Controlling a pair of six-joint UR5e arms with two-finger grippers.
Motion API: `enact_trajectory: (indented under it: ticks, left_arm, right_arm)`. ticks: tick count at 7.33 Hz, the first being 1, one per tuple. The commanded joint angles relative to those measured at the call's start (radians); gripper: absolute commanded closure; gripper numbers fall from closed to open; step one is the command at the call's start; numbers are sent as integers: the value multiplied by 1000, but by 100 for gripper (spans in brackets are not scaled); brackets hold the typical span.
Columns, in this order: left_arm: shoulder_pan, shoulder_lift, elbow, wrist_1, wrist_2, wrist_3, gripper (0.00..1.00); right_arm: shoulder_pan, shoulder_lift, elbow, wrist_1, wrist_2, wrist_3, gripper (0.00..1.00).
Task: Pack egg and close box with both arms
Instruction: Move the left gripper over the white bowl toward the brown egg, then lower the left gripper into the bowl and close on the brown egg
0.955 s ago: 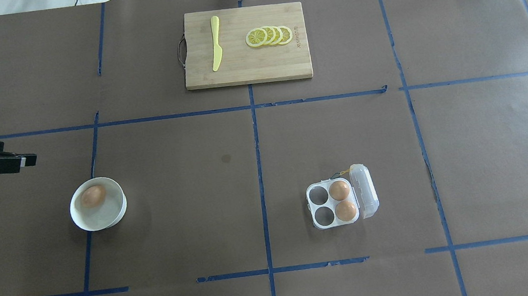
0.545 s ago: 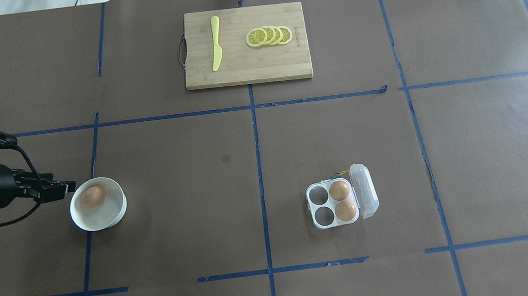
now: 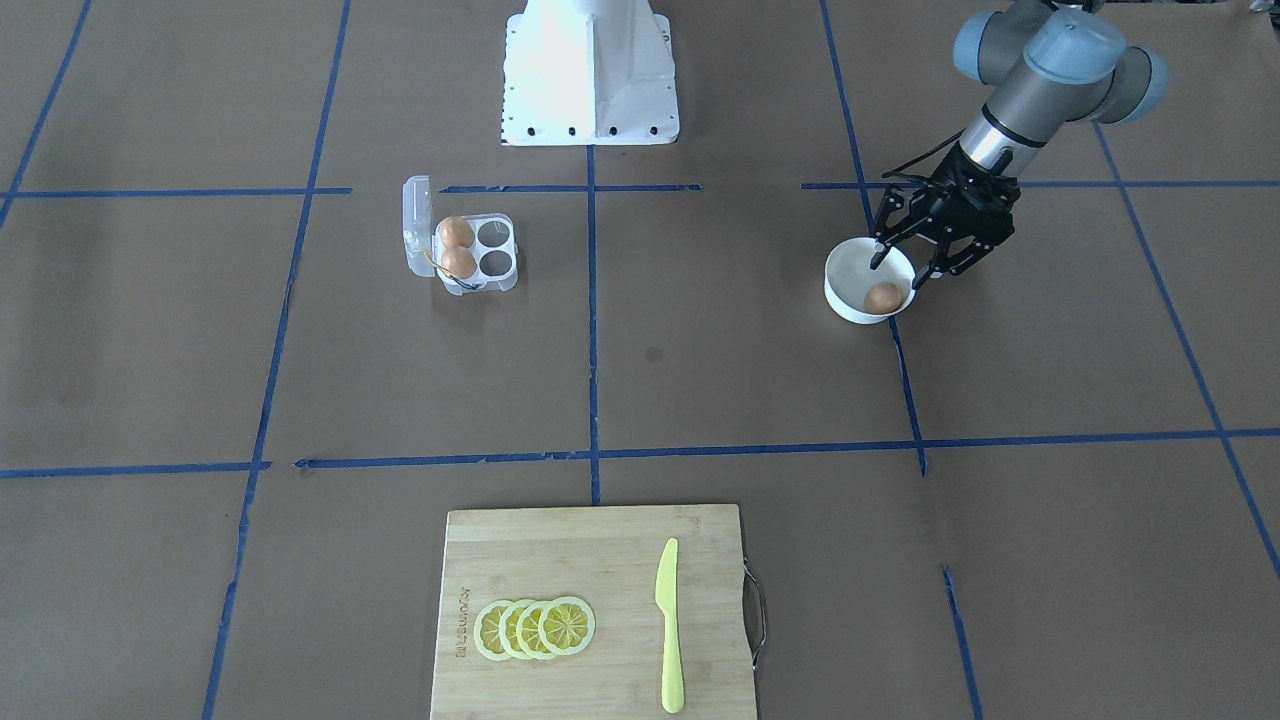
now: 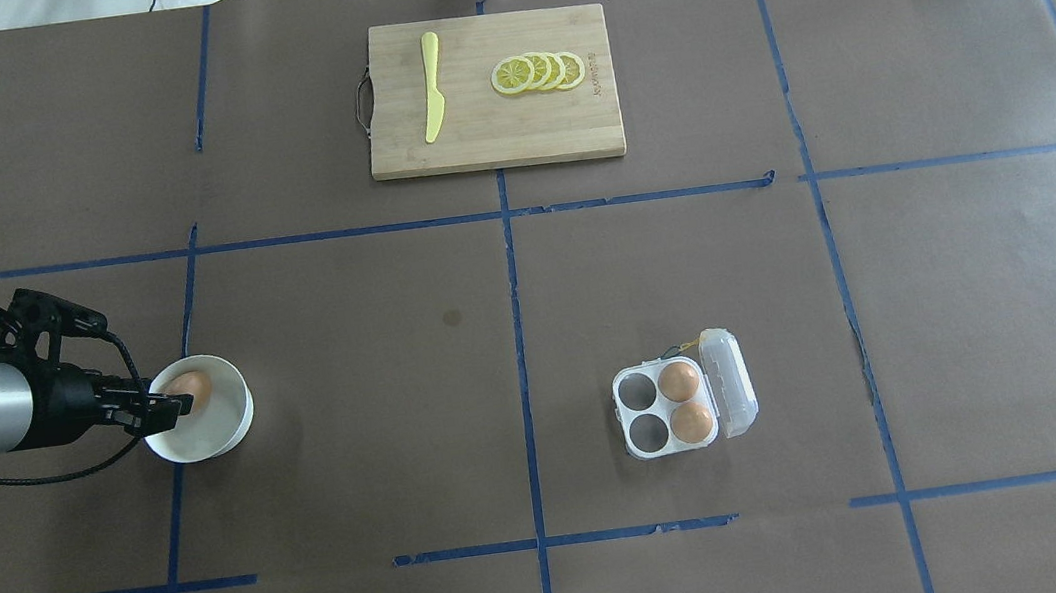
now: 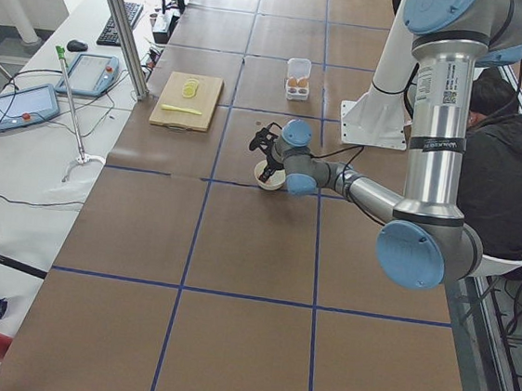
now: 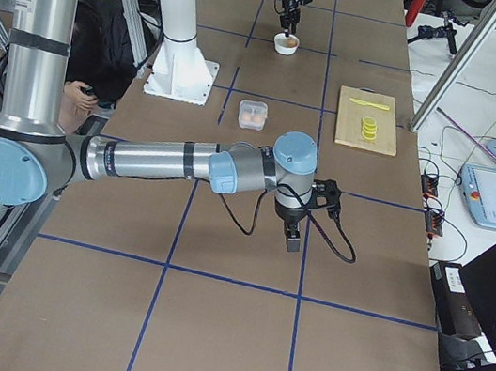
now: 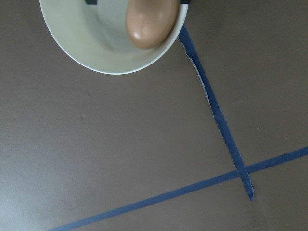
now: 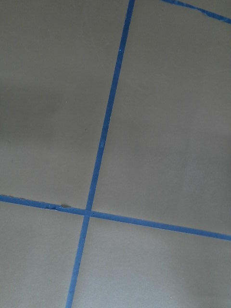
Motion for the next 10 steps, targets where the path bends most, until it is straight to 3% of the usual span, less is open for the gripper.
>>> enact_trajectory:
  ticks: [1,10]
  left_arm:
    - [22,-28,9,0,10,1,37]
    - [25,-68,88,0,19,10,30]
  right_arm:
    - [0,0,1,0,0,0,0]
    - [0,0,1,0,0,0,0]
